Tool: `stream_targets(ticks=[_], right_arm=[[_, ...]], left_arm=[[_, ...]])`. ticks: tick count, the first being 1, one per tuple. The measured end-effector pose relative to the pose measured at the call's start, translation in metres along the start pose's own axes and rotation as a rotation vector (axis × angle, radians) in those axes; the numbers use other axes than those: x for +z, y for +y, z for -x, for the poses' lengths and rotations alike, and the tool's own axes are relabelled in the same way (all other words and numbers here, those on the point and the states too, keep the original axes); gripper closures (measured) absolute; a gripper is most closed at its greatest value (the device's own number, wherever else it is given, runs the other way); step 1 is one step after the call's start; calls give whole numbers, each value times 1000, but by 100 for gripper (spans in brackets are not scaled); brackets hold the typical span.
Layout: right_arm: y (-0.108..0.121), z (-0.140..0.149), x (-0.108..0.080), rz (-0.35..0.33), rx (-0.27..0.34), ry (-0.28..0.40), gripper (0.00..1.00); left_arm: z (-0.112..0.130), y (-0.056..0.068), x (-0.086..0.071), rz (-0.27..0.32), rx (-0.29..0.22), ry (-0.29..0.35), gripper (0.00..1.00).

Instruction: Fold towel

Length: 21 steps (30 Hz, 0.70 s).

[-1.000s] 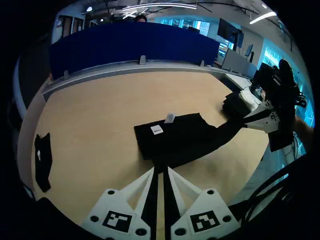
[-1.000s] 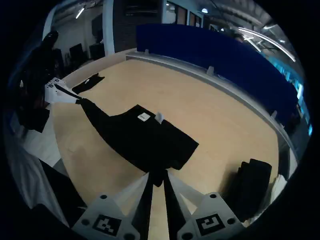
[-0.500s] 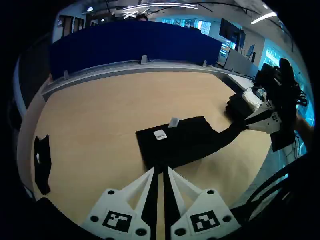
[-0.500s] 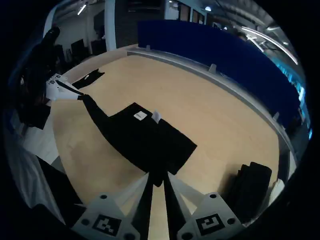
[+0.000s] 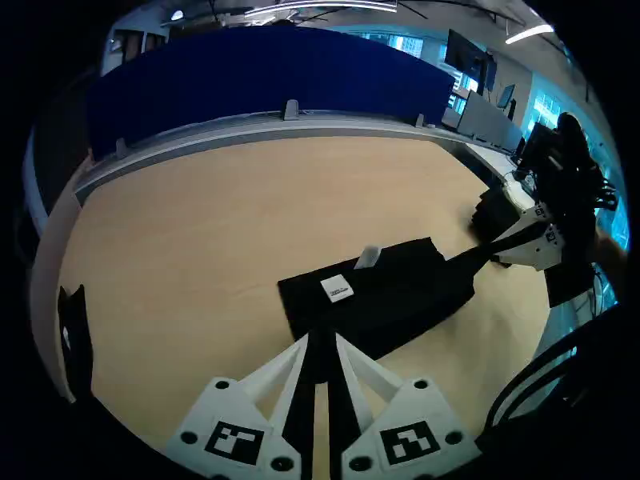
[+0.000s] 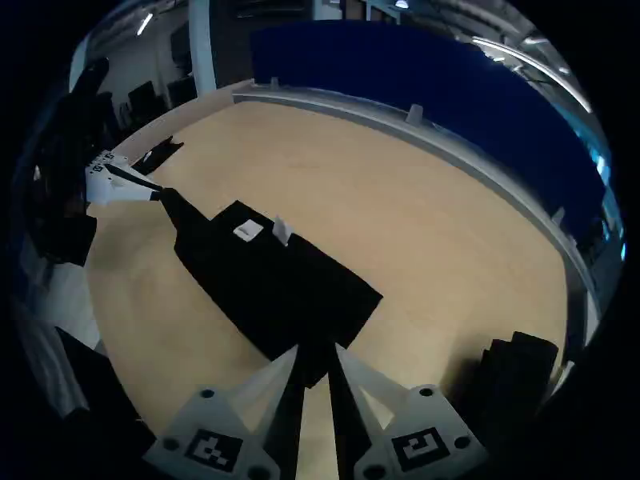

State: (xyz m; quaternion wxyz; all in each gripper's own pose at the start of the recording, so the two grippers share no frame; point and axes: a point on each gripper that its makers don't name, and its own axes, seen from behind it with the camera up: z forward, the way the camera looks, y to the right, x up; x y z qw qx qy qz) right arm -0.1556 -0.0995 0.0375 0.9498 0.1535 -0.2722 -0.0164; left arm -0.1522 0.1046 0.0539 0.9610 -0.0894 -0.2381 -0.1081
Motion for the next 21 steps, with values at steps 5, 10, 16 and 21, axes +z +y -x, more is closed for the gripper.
stream_targets(ticks=[5, 10, 16, 21], right_arm=[[3, 7, 15, -2, 17, -18, 82], [7, 14, 31, 7, 30, -36, 82], [15, 13, 51, 23, 52, -37, 81], [24, 9, 67, 48, 59, -30, 79]], left_arm=[[6, -3, 17, 1, -4, -22, 92], [12, -6, 29, 6, -14, -35, 92], [18, -13, 51, -5, -9, -48, 92], [15, -19, 67, -18, 7, -43, 91]])
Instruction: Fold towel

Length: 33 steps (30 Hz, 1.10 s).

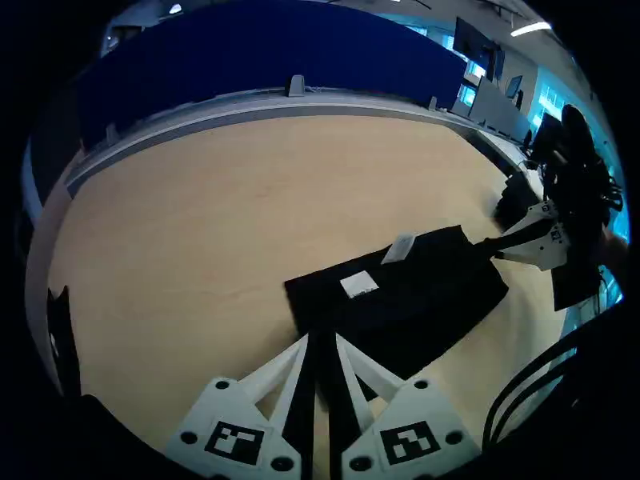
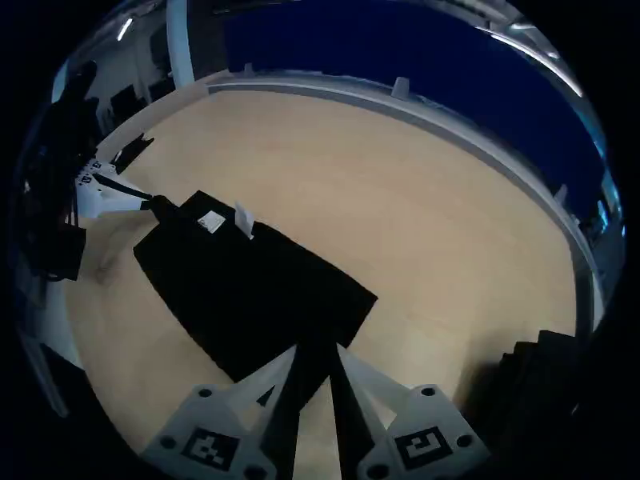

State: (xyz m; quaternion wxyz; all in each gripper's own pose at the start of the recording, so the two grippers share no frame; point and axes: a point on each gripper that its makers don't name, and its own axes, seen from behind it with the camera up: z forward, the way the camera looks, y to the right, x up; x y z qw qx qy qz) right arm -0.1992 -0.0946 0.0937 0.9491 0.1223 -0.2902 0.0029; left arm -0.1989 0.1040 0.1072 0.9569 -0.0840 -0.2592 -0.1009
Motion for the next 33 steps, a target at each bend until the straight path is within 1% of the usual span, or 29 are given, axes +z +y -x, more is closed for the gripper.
stream_targets(ticks=[2, 4, 8, 11, 14, 20, 24, 26, 28, 30, 32, 33], right_arm=[[2, -2, 5, 7, 2, 4, 76], [5, -3, 8, 22, 4, 9, 71], [11, -5, 12, 48, 10, 17, 57], [16, -6, 15, 73, 11, 18, 47], [23, -6, 17, 106, 7, 20, 40], [36, -13, 21, 159, 8, 36, 32], [40, -18, 20, 177, 12, 47, 23], [40, -21, 18, 176, 13, 55, 18], [39, -24, 16, 175, 13, 63, 14], [38, -26, 14, 172, 16, 71, 10], [36, -27, 13, 167, 20, 77, 7], [35, -27, 11, 164, 23, 81, 5]], left_arm=[[-2, -3, 5, -8, 3, 2, 91], [-3, -5, 9, -14, 3, 1, 90], [-5, -11, 15, -29, 3, 1, 88], [-7, -16, 18, -43, 6, 3, 83], [-9, -20, 19, -55, 16, 9, 77], [-14, -30, 21, -85, 34, 17, 65], [-19, -35, 17, -96, 23, 29, 58], [-21, -36, 15, -99, 13, 35, 43], [-21, -35, 13, -90, 3, 36, 35], [-21, -34, 11, -83, -6, 36, 22], [-20, -33, 10, -77, -13, 37, 14], [-20, -33, 8, -78, -13, 39, 11]])
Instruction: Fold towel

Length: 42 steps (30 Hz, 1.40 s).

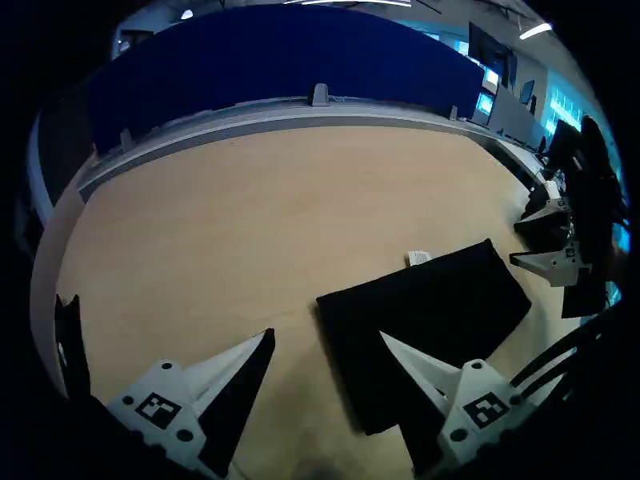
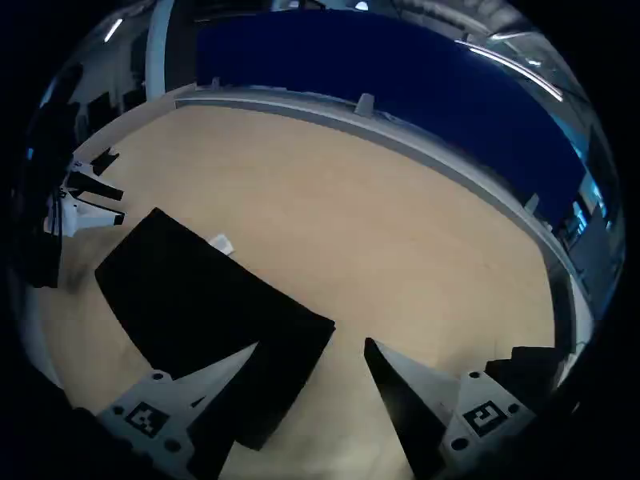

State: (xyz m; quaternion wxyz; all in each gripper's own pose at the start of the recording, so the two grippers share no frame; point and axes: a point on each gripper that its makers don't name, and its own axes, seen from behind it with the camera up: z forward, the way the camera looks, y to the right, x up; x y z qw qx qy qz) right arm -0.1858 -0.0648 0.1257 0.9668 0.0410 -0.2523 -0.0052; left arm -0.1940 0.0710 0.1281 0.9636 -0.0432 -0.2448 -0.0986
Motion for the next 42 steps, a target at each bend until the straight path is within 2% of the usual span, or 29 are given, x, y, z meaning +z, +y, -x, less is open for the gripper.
stream_targets(ticks=[3, 13, 20, 26, 32, 37, 42], right_arm=[[-2, 0, -4, -7, 10, 9, 1], [-9, 6, -24, -19, 17, 22, 0], [-19, 22, -47, -32, 1, 17, 0], [-28, 41, -65, -49, -19, 5, 0], [-34, 57, -70, -78, -43, -9, 0], [-41, 69, -65, -117, -56, -22, 0], [-51, 84, -59, -162, -77, -48, 8]], left_arm=[[1, 1, -4, -1, 2, 5, 8], [6, 3, -21, -9, 1, 7, 8], [23, 3, -47, -30, -22, 0, 8], [44, 1, -73, -52, -70, -9, 8], [58, -3, -93, -74, -115, -11, 8], [64, -8, -107, -97, -128, -4, 8], [70, -10, -121, -112, -137, 2, 8]])
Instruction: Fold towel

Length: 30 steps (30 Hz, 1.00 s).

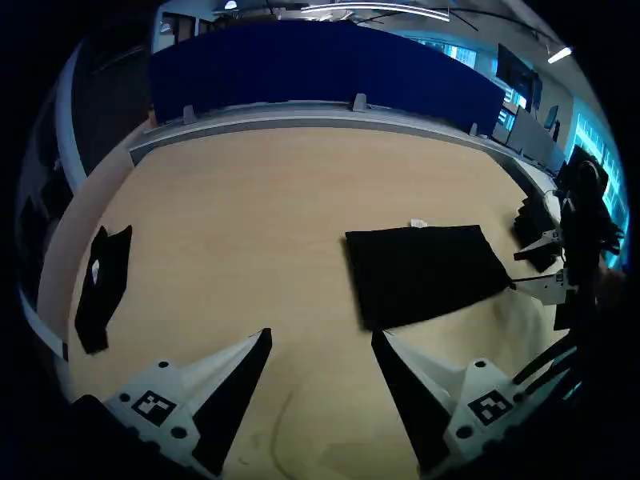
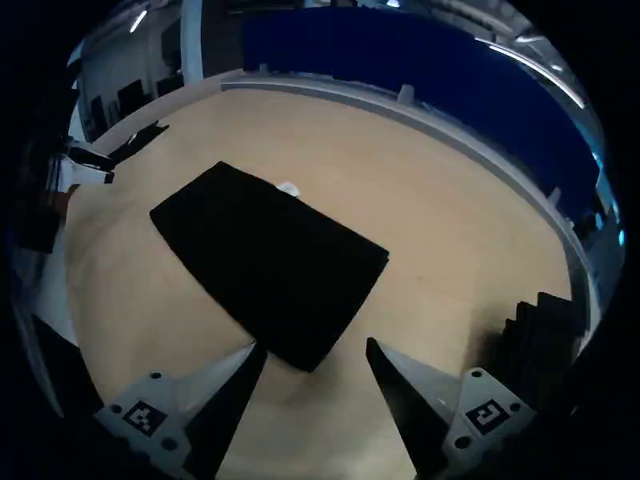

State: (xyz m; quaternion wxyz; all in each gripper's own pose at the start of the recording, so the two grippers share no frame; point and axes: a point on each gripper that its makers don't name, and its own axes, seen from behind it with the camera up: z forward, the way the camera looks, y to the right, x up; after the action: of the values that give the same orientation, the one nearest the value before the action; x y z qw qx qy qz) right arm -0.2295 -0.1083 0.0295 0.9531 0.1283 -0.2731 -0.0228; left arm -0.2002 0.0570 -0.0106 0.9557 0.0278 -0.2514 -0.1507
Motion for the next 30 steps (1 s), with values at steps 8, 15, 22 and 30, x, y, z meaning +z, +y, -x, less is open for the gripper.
stream_targets(ticks=[8, 15, 22, 30], right_arm=[[-9, 20, 10, -47, -30, -60, 37], [-11, 26, 10, -67, -47, -88, 77], [-11, 23, 7, -66, -68, -84, 89], [-10, 16, 2, -48, -106, -73, 91]], left_arm=[[9, -7, -15, -19, -14, 5, 8], [12, -10, -23, -24, -27, 8, 8], [11, -11, -25, -22, -30, 9, 8], [12, -12, -24, -18, -41, 10, 8]])
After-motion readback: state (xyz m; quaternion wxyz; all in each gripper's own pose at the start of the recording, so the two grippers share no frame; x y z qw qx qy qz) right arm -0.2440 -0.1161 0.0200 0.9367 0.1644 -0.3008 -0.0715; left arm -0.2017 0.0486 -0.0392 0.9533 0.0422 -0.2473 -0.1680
